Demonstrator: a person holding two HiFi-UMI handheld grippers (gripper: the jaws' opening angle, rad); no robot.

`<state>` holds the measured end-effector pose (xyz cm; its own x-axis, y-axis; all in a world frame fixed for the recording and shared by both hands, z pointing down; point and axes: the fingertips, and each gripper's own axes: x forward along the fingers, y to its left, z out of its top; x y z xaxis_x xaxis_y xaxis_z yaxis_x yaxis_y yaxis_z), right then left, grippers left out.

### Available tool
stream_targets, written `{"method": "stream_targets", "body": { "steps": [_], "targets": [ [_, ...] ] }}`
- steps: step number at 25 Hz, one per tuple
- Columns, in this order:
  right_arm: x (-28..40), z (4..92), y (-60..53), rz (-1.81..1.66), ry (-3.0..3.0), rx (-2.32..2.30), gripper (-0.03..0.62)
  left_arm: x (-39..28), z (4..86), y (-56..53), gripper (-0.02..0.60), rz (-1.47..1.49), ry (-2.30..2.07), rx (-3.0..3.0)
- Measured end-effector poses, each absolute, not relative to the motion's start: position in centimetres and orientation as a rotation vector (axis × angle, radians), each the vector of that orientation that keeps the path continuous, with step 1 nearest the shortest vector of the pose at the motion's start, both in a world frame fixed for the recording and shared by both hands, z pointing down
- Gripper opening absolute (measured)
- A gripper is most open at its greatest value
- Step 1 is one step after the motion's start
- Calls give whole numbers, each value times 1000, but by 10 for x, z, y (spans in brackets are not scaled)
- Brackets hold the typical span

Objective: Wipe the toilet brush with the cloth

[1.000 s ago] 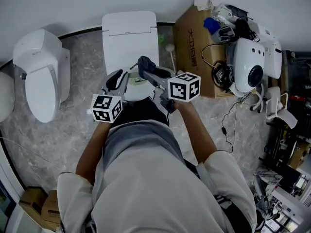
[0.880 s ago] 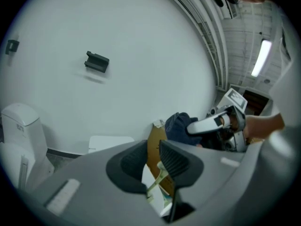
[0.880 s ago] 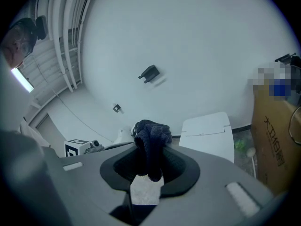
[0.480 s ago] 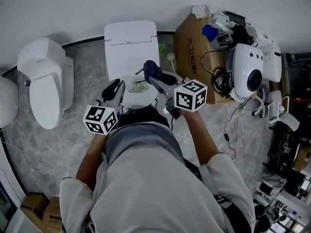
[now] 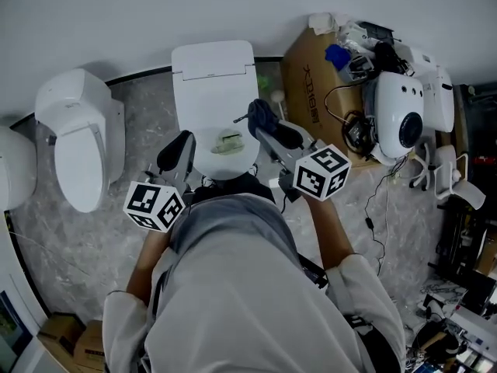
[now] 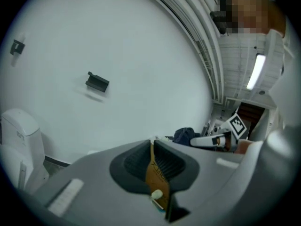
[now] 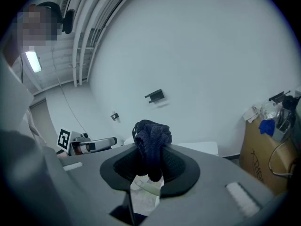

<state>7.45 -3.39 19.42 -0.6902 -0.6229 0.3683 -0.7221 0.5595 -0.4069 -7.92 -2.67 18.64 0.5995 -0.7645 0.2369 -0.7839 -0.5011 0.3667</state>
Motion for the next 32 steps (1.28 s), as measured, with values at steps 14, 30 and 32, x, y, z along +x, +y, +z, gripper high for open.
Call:
{"method": "stream_targets", "body": {
  "steps": [14, 30, 32],
  "targets": [
    [92, 136, -11, 491, -2627, 1203, 92, -75, 109, -14, 0, 30, -1337, 2538],
    [110, 155, 19, 478, -2536, 1210, 86, -45, 128, 13, 0, 111, -1281, 2517],
    [109, 158, 20, 480, -2523, 1200, 83, -47, 128, 13, 0, 109, -1294, 2510]
  ]
}}
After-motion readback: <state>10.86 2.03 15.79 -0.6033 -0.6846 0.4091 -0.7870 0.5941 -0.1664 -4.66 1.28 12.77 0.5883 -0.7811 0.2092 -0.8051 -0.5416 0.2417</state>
